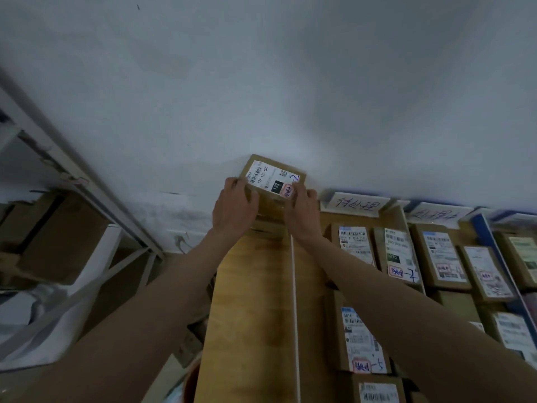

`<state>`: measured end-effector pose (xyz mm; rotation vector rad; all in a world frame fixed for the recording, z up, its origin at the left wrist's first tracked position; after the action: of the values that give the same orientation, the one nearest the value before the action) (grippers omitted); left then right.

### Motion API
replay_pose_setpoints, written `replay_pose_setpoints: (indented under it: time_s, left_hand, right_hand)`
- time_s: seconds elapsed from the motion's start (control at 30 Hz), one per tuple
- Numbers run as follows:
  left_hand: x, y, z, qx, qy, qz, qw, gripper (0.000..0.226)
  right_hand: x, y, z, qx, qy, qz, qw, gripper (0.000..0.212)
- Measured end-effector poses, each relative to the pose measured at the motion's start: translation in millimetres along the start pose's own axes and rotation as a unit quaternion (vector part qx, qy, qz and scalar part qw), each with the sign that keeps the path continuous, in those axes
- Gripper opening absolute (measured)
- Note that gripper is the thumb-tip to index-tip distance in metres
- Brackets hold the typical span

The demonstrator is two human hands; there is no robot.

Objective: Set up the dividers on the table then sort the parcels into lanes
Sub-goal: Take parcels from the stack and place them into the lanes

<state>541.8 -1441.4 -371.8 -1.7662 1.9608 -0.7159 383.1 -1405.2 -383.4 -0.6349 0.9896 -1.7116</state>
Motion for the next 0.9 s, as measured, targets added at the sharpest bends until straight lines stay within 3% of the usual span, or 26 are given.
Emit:
replay_pose_setpoints:
  time_s: [0.1,0.17,0.23,0.33,0.43,0.6,0.73,0.9]
  left_hand:
    - [9,-7,9,-0.064,-0.039,-0.025,0.997,0.051]
    - [10,-11,19,-0.126,-0.119,-0.052,0.983,0.066]
    - [6,-8,29,-0.191,-0.216,-0.069,0.955,0.075]
    - [-1,6,38,-0.261,-0.298,-0.054,0.917,0.067]
    - [-5,17,35,-0.28,-0.292,-0.025,0.914,0.055]
    - [-10,7,20,-0.251,-0.255,0.009,0.934,0.039]
    - [-24,-8,1,-0.211,-0.209,0.058,0.953,0.038]
    - [-56,-23,-37,-0.17,-0.146,0.083,0.971,0.041]
  right_hand:
    - [-5,6,1,0.08,0.012,-0.015,0.997,0.039]
    - [-8,10,3,0.101,0.012,0.007,0.995,0.045]
    - [-5,9,2,0.049,0.036,0.025,0.998,0.042]
    - [9,6,1,0.005,0.062,0.046,0.997,0.04]
    - [10,11,7,0.076,0.081,0.111,0.988,0.038]
    - [-7,16,19,0.058,0.063,0.14,0.986,0.051]
    - [-34,-11,24,0.111,0.068,0.161,0.978,0.042]
    - [-72,-53,29,0.088,0.067,0.158,0.981,0.042]
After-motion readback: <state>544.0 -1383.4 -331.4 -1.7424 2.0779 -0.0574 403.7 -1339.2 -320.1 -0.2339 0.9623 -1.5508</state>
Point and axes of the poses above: each hand's wrist, its own x-axis towards the middle knuckle, its own y-axis out of the palm, z = x × y, the point moved 4 cm from there along x, towards the middle knuckle, and after that the axes turned 11 degrees about -x, right-handed, at the moved point
